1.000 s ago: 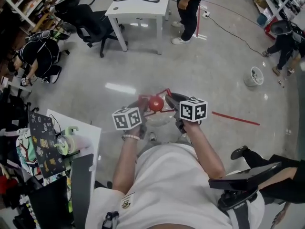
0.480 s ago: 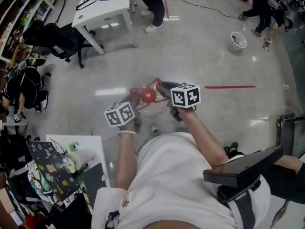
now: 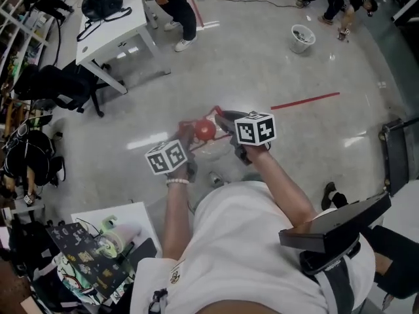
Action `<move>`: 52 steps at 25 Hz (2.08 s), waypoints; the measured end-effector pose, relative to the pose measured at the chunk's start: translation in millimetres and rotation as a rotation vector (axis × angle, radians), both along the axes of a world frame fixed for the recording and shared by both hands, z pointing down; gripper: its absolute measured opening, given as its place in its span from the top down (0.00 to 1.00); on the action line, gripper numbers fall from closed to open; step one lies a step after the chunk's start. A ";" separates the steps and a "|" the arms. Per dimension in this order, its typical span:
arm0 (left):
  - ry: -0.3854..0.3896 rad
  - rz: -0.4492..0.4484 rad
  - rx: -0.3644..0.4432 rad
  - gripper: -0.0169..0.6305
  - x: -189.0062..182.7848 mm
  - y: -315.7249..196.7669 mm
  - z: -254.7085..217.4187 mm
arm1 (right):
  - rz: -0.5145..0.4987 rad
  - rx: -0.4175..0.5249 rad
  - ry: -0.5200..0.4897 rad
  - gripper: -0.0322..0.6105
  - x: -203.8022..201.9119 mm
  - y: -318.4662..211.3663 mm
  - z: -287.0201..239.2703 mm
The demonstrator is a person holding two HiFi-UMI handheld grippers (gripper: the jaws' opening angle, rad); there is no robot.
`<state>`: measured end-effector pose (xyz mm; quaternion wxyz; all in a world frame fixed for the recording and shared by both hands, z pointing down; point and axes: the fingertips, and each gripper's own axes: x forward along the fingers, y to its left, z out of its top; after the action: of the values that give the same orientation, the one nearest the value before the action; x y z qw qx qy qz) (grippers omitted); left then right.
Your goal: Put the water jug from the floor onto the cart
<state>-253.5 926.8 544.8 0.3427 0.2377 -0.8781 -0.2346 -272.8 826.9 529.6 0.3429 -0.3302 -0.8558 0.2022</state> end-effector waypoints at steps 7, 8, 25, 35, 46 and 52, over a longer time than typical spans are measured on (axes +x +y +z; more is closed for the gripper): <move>0.004 0.089 -0.022 0.93 -5.6 -44.5 -7.7 | 0.084 -0.011 0.010 0.80 3.8 -46.3 -5.4; 0.004 0.099 -0.024 0.93 -6.5 -51.0 -7.6 | 0.093 -0.013 0.012 0.80 3.8 -52.5 -4.4; 0.012 0.236 -0.035 0.93 -16.1 -180.0 -4.2 | 0.229 -0.037 0.005 0.80 9.0 -181.9 -5.3; -0.002 0.349 -0.052 0.93 -18.6 -257.9 -8.3 | 0.335 -0.055 0.003 0.80 16.6 -257.1 -5.5; -0.002 0.524 -0.060 0.93 -13.9 -383.4 -2.0 | 0.509 -0.071 0.002 0.80 40.0 -378.0 0.7; -0.004 0.621 -0.058 0.93 -6.2 -456.1 5.1 | 0.602 -0.053 -0.006 0.80 55.3 -446.2 6.6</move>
<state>-259.7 470.8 549.9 0.4031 0.4851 -0.7704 -0.0932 -217.5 380.7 536.3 0.2565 -0.0712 -0.9106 0.3161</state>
